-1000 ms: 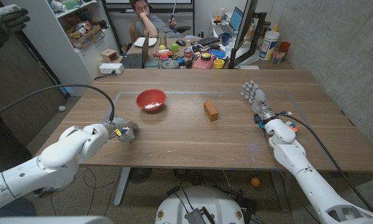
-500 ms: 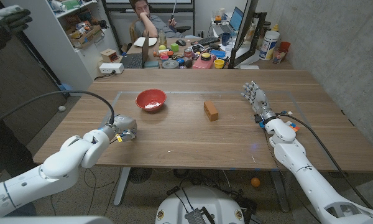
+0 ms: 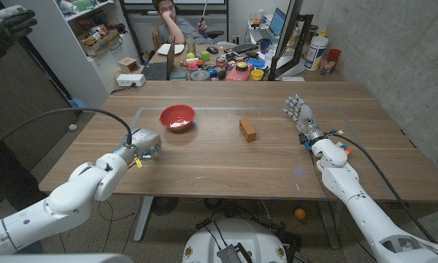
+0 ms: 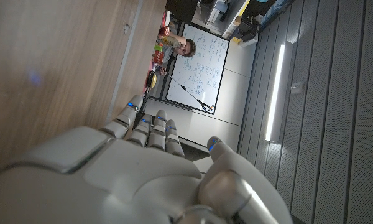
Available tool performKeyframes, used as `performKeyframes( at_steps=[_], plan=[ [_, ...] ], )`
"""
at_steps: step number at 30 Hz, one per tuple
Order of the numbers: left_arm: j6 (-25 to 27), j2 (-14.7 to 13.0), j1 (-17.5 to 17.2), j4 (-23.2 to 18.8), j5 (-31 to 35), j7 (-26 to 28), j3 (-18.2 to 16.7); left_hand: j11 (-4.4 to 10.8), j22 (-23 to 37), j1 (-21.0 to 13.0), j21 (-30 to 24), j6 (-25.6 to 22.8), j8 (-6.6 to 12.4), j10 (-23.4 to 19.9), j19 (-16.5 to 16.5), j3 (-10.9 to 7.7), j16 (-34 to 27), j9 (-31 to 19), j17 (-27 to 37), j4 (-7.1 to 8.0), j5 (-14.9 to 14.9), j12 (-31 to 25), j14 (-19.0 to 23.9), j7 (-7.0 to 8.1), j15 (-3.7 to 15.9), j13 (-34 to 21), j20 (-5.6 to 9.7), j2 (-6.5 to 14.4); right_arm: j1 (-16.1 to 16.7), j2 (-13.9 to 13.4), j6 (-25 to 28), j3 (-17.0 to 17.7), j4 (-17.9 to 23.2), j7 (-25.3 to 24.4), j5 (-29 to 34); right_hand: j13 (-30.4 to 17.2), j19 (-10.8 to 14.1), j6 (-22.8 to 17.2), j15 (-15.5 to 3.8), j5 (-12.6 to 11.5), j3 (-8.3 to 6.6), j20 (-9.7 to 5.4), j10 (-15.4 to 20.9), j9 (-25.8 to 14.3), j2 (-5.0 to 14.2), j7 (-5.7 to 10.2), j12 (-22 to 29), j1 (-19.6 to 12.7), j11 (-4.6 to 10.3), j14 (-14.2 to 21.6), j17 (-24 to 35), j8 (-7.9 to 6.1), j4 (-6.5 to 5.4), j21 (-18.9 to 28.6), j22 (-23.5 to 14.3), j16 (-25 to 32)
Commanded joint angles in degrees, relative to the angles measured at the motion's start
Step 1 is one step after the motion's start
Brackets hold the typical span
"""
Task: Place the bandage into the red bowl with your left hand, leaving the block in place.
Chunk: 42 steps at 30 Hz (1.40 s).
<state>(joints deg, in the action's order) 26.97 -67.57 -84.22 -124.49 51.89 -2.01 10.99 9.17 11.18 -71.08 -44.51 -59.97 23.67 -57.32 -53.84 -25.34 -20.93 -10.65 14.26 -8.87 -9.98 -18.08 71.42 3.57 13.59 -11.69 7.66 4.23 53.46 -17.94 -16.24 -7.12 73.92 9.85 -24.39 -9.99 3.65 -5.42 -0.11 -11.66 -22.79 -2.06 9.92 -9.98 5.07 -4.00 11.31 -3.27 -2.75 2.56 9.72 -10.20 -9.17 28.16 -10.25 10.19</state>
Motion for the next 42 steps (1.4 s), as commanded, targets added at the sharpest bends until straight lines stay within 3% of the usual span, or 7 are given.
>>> performKeyframes(
  at_steps=[1, 19, 29, 42],
  plan=[
    [-0.9, 0.9, -3.92, -1.47, -0.58, 4.72, -4.71, 2.63, 0.17, -0.58, -0.65, -0.98, -0.21, -6.78, -0.72, 0.23, -0.5, -0.04, 0.38, -0.14, 0.18, -0.73, 0.99, -0.31, -0.09, -4.25, 3.01, -0.04, -0.1, 0.0, -0.16, 0.14, 0.05, 0.31, 0.02, -0.29, 0.24, -0.5, 0.05, -0.37, -0.37, -1.47, 0.52, -0.25, 3.14, 0.01, 0.29, 0.67, 0.02, 0.61, 0.13, -0.41, 0.17, -0.05, -0.29, 0.07],
    [-5.14, 5.87, -6.84, -4.02, -0.78, 5.85, -13.58, 2.62, 0.14, -0.8, -1.31, -1.76, -0.44, -7.14, -0.93, 0.35, -0.64, -0.03, 0.62, -0.12, 0.23, -0.7, 1.64, -0.4, -0.14, -4.65, 3.11, -0.48, -0.2, -0.12, -0.31, 0.27, 0.03, 0.45, 0.01, -0.29, 0.25, -0.47, 0.03, -0.37, -0.37, -1.49, 0.46, -0.25, 3.12, 0.05, 0.27, 0.72, 0.08, 0.59, 0.14, -0.4, 0.14, -0.22, -0.29, 0.06],
    [-7.75, 8.91, -5.42, -5.35, 0.28, 4.08, -16.03, 2.65, 0.11, -0.85, -1.58, -2.01, -0.6, -7.39, -0.91, 0.41, -0.62, -0.04, 0.7, -0.07, 0.24, -0.7, 1.79, -0.45, -0.14, -4.84, 3.14, -0.65, -0.34, -0.2, -0.6, 0.3, -0.3, 0.69, 0.06, -0.29, 0.31, -0.46, 0.02, -0.37, -0.37, -1.5, 0.53, -0.25, 3.11, 0.04, 0.29, 0.73, -0.02, 0.59, 0.14, -0.4, 0.14, -0.33, -0.3, 0.06],
    [-8.34, 10.14, -1.63, -6.51, 3.86, -2.04, -15.77, 2.65, 0.07, -0.87, -1.83, -2.11, -0.82, -7.45, -0.83, 0.46, -0.55, -0.07, 0.77, 0.0, 0.24, -0.54, 1.85, -0.46, -0.16, -4.91, 3.17, -0.79, -0.95, 0.13, -1.33, 0.42, -1.85, 1.43, -0.19, -0.29, 0.36, -0.45, 0.01, -0.37, -0.38, -1.45, 0.51, -0.25, 3.07, 0.01, 0.29, 0.73, 0.16, 0.58, 0.13, -0.4, 0.17, -0.46, -0.3, 0.04]
  ],
)
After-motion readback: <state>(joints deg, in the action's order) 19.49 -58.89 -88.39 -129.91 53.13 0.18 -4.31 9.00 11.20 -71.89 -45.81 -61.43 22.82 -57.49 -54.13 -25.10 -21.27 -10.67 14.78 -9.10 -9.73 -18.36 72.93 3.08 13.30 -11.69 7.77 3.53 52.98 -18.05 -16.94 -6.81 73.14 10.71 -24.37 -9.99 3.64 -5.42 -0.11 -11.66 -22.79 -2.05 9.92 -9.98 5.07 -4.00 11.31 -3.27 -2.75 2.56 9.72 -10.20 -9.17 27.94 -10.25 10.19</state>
